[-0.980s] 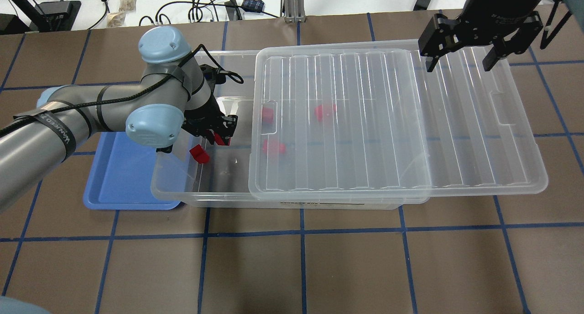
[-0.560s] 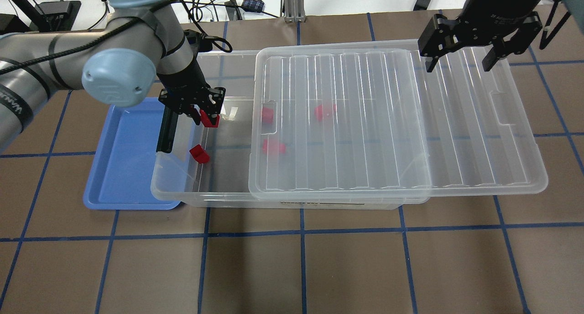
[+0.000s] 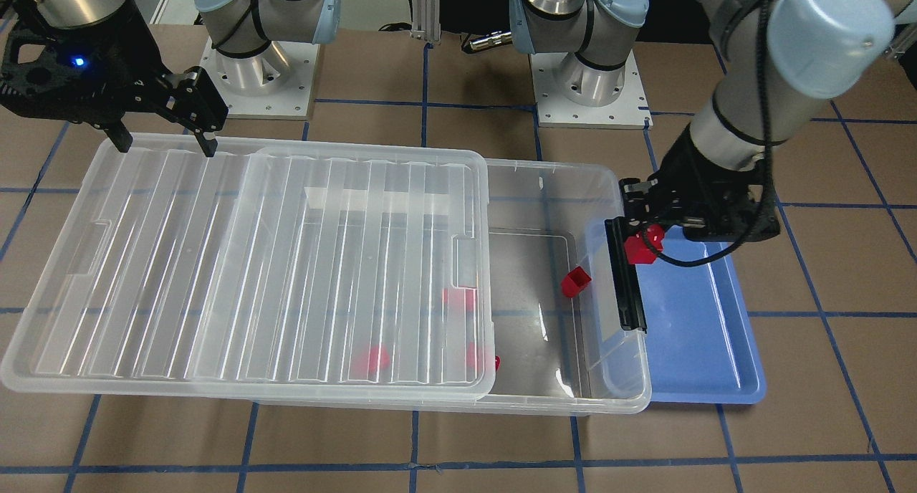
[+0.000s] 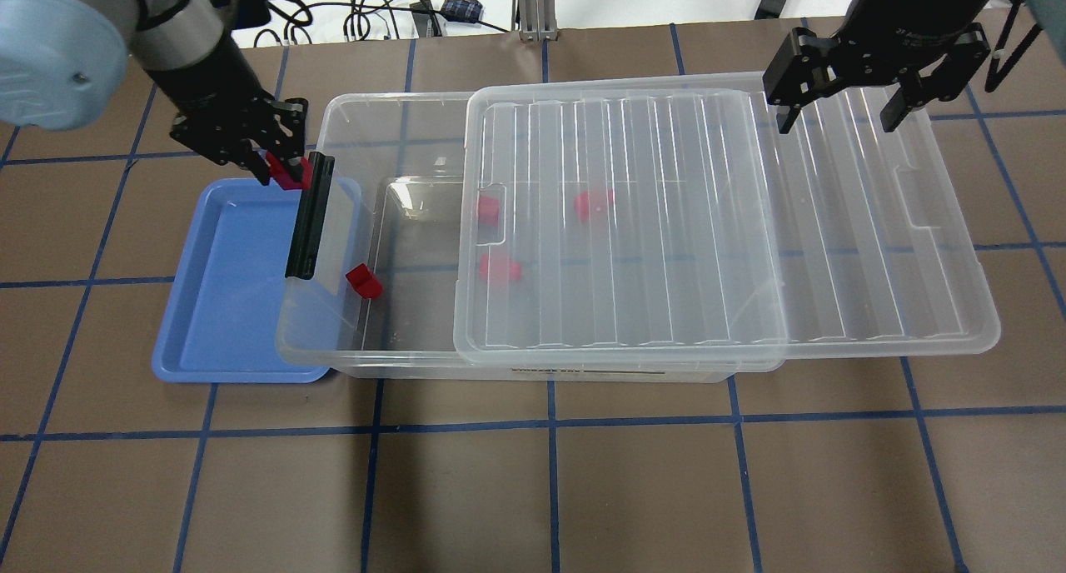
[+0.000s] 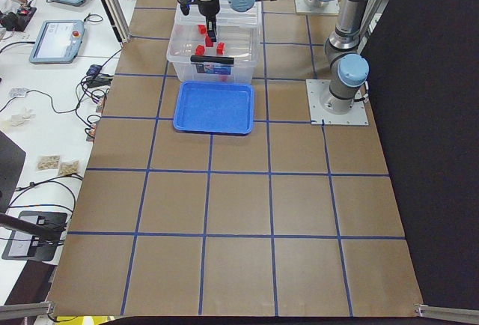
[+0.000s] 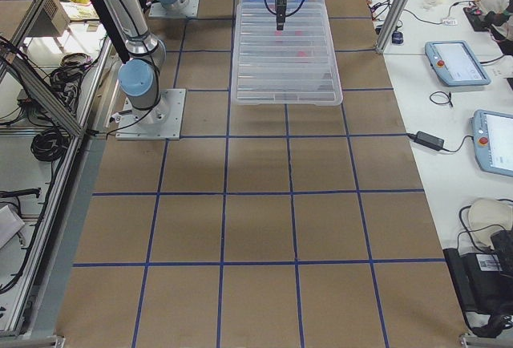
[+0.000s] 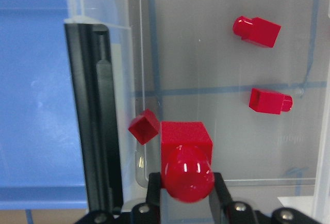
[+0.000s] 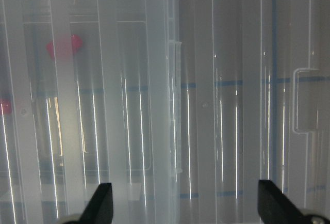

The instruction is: Place red block in blue tray from box

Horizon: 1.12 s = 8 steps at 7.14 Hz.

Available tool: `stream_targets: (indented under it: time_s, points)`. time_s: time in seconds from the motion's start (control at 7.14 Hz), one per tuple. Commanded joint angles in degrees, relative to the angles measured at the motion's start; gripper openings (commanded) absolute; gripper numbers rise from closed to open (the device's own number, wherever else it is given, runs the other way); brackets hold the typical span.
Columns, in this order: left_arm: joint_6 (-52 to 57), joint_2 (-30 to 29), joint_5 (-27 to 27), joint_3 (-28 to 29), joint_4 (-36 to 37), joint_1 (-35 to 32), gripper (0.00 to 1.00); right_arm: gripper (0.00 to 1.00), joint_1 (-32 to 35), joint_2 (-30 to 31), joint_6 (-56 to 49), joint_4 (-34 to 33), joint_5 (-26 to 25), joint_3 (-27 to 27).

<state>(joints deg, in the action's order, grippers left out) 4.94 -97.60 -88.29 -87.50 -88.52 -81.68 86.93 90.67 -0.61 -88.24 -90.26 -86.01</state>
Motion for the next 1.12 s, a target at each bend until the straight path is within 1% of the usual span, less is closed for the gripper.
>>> stream_targets:
  time_s: [0.0, 0.14, 0.28, 0.42, 0.56, 0.7, 0.98]
  points:
    - [6.88, 0.66, -1.44, -1.34, -0.69, 7.55, 0.00, 1.00, 0.00, 0.12, 0.00, 0.00, 0.00, -0.12]
    - [13.62, 0.49, -1.27, -3.09, -0.17, 11.59, 0.00, 1.00, 0.00, 0.04, -0.09, 0.00, 0.00, -0.13]
    - [17.95, -0.39, -1.18, -5.55, 1.84, 14.94, 0.00, 1.00, 0.00, 0.04, 0.00, 0.00, 0.00, -0.13]
    - [19.74, -1.00, -1.44, -8.88, 7.69, 15.67, 0.00, 1.00, 0.00, 0.12, -0.09, 0.00, 0.00, -0.13]
    - [23.32, -1.71, -2.14, -11.70, 11.83, 15.85, 0.00, 1.00, 0.00, 0.13, -0.09, 0.00, 0.00, -0.21]
    - [23.62, -2.93, -2.06, -13.46, 14.66, 15.85, 0.00, 1.00, 0.00, 0.13, -0.09, 0.00, -0.09, -0.21]
    - [23.80, -6.96, -1.62, -14.01, 17.93, 15.85, 0.00, 1.00, 0.00, 0.04, -0.09, 0.00, 0.00, -0.21]
